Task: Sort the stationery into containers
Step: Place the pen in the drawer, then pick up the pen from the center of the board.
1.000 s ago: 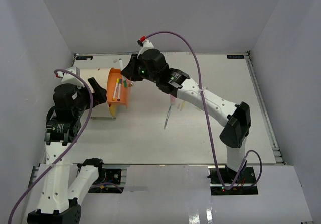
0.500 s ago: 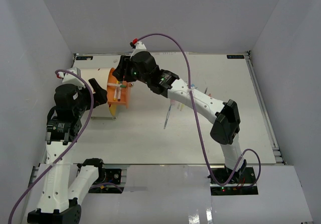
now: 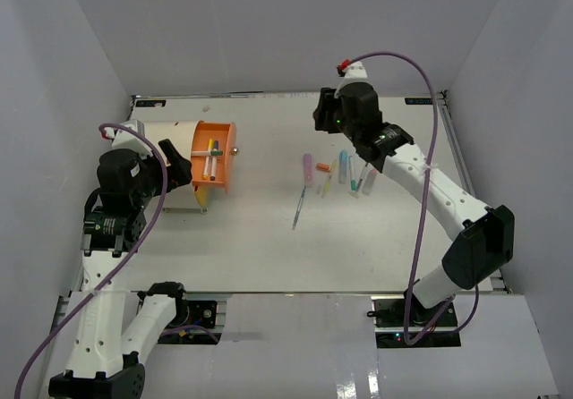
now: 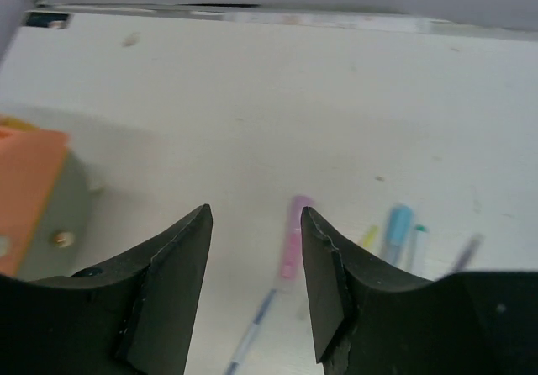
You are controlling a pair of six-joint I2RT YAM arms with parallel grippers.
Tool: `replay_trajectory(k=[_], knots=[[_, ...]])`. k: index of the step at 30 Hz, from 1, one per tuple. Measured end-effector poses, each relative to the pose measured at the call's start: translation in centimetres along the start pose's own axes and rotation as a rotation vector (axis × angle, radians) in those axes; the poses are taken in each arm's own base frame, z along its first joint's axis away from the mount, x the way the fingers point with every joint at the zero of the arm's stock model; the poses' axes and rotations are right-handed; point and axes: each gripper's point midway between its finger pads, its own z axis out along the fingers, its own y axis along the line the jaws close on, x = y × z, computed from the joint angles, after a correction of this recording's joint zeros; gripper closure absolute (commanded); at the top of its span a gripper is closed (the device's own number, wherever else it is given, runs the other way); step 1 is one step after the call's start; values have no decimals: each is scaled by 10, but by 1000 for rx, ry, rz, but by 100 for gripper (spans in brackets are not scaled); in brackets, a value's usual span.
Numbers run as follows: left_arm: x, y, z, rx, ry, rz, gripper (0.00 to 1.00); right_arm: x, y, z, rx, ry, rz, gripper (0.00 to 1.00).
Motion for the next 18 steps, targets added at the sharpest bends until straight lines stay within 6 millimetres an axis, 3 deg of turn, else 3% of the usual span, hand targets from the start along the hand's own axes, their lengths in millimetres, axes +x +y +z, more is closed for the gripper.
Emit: replay_trajectory(k=[1,2,4,6,11,18], knots=[[0,0,0,0,1,0,2,1,-41,-5,74,3,-10,49],[0,0,1,-1,3,0,2,5,-65,-6,122,16,-15,49],[1,0,2,-2,6,0,2,21,-107,-5,207,63,-33,53],[2,0,3,-3,11,0,2,47,-138,0,266,141,-54,56],[3,1,6,-8,22,0,2,116,-180,13,334,339,-74,59],[4,1,6,-8,24,1,2,166,-212,27,391,472,-65,61]])
